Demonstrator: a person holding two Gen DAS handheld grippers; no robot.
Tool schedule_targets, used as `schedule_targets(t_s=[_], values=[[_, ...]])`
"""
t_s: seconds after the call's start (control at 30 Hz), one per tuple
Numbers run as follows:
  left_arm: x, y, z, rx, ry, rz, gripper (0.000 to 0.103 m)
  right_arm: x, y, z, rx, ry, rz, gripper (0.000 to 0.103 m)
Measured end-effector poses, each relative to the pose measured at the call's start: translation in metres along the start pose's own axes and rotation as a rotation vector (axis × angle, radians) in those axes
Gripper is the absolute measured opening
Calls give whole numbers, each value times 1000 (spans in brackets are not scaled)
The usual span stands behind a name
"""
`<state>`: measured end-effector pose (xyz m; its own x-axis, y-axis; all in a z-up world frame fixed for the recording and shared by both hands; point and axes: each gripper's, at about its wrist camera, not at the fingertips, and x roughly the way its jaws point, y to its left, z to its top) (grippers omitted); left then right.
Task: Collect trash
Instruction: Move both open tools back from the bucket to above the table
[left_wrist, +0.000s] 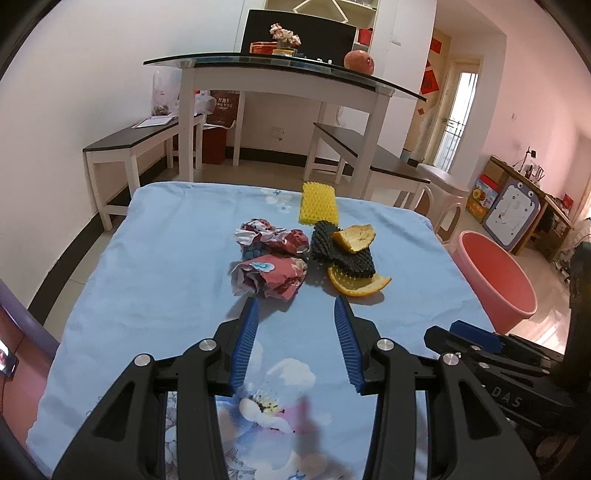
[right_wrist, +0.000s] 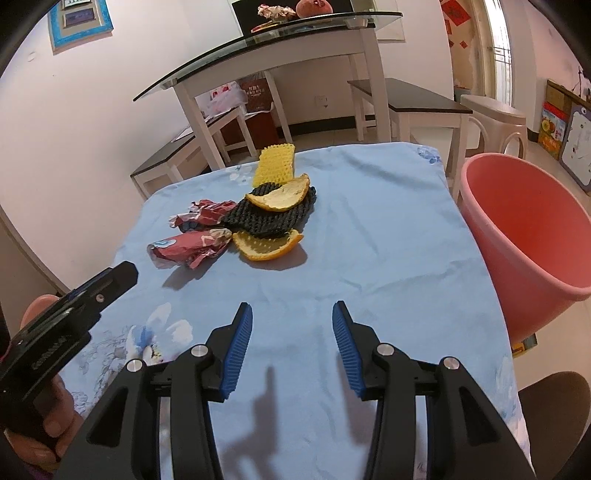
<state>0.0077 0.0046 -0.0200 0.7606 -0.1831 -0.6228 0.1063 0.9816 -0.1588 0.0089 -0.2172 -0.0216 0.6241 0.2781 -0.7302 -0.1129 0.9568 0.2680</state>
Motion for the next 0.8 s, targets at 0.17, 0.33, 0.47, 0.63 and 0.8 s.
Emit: schedule_targets(t_s=[0.17, 0.33, 0.47, 0.63, 0.8], values=[[-2, -2, -3, 3, 3, -20, 43, -10, 8, -4, -8, -19, -17, 48], [-10, -5, -2, 22, -8, -35, 43, -26, 17, -9, 4, -37, -17, 53], [-22, -7, -1, 42, -32, -50, 43, -48, 28, -16, -8, -100, -28, 59], [-43, -6, -4, 26, -63, -69, 43, -81, 39, -25, -25, -175, -80, 73], [-61, -4, -8, 19, -83, -68, 43, -105, 45, -34, -21, -215, -81, 74]])
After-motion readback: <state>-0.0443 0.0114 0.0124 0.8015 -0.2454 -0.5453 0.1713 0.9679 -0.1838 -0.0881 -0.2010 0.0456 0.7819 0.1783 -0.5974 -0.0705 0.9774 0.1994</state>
